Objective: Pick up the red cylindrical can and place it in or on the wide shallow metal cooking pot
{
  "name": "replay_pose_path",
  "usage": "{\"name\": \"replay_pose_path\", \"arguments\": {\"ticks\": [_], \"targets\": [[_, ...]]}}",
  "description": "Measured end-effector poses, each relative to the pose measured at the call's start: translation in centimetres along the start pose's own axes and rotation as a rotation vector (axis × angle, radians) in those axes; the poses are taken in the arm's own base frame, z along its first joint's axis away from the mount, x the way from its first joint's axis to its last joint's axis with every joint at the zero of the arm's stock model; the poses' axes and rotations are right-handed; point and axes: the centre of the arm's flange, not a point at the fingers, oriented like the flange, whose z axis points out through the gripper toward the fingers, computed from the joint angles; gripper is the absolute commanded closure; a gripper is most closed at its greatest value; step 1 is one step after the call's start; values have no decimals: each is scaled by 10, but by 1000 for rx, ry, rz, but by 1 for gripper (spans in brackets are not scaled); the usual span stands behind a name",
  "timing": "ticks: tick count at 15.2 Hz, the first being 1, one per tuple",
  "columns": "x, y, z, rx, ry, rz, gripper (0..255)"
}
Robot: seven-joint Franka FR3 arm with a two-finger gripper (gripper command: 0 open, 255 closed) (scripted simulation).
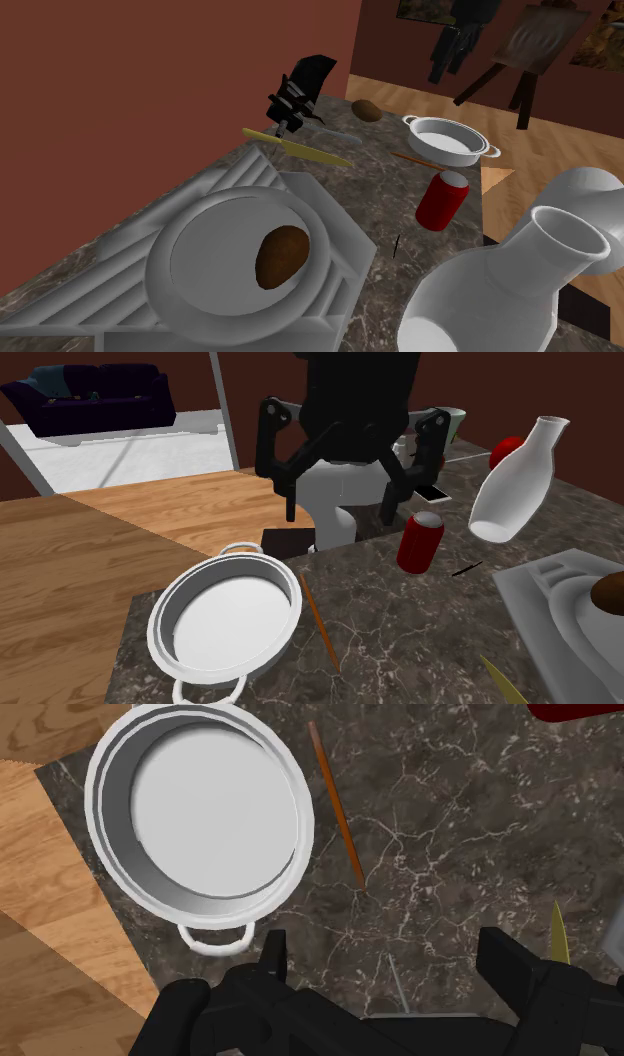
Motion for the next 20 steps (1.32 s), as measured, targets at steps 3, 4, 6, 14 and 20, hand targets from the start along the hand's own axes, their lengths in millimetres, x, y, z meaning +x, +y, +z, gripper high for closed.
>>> {"name": "replay_pose_path", "arguments": {"ticks": [3,4,6,14,20], "targets": [[-8,-11,7,5,-4,-2,0],[-14,-20,11,8,-8,-3,0],[-28,-37,19,14,-15,-6,0],[-79,-111,57,42,-46,-14,0],[-119,-166,80,61,-68,-20,0]]}}
